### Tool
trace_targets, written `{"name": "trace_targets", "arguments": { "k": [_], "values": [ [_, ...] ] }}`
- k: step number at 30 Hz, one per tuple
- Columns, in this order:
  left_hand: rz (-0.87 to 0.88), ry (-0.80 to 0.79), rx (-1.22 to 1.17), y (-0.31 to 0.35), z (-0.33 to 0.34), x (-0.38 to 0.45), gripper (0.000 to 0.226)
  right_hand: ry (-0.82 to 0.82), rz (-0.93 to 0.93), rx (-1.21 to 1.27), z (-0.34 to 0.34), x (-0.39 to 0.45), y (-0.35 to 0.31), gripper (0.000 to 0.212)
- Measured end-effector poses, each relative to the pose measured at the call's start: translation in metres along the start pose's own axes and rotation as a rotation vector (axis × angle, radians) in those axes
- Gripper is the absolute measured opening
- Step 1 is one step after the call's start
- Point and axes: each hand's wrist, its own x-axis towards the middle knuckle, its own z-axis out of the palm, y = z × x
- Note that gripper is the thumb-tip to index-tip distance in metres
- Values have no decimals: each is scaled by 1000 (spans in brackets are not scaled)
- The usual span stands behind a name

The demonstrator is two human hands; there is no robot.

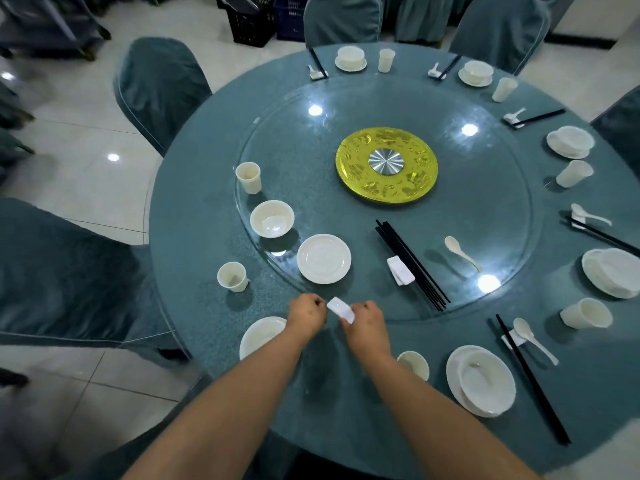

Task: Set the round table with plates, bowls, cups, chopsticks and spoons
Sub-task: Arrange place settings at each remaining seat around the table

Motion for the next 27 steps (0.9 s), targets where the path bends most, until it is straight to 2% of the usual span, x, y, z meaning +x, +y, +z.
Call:
{"name": "trace_targets", "arguments": {
  "k": [7, 9, 13, 15, 17, 22, 25, 27],
  "values": [
    [12, -112, 224, -39, 28, -42, 26, -91, 225, -109, 42, -48, 15, 41],
    [-38, -170, 158, -49, 35, -46, 24, -87, 287, -87, 45, -52, 19, 42],
    [-179, -255, -190, -62, 44, -50, 23, -130, 327, 40, 52, -56, 22, 44],
    [-212, -271, -286, -66, 46, -52, 25, -148, 345, 118, 54, -58, 23, 42],
    [-204, -290, -278, -68, 45, -55, 23, -160, 317, 103, 55, -59, 25, 35],
    [-189, -315, -210, -67, 43, -57, 38, -300, -1, -176, 45, -46, 30, 67],
    [-200, -318, -222, -72, 45, -54, 35, -346, -90, -311, 43, -38, 24, 63],
    [-204, -300, -197, -73, 44, -53, 33, -329, -84, -355, 42, -35, 23, 56]
  ]
}}
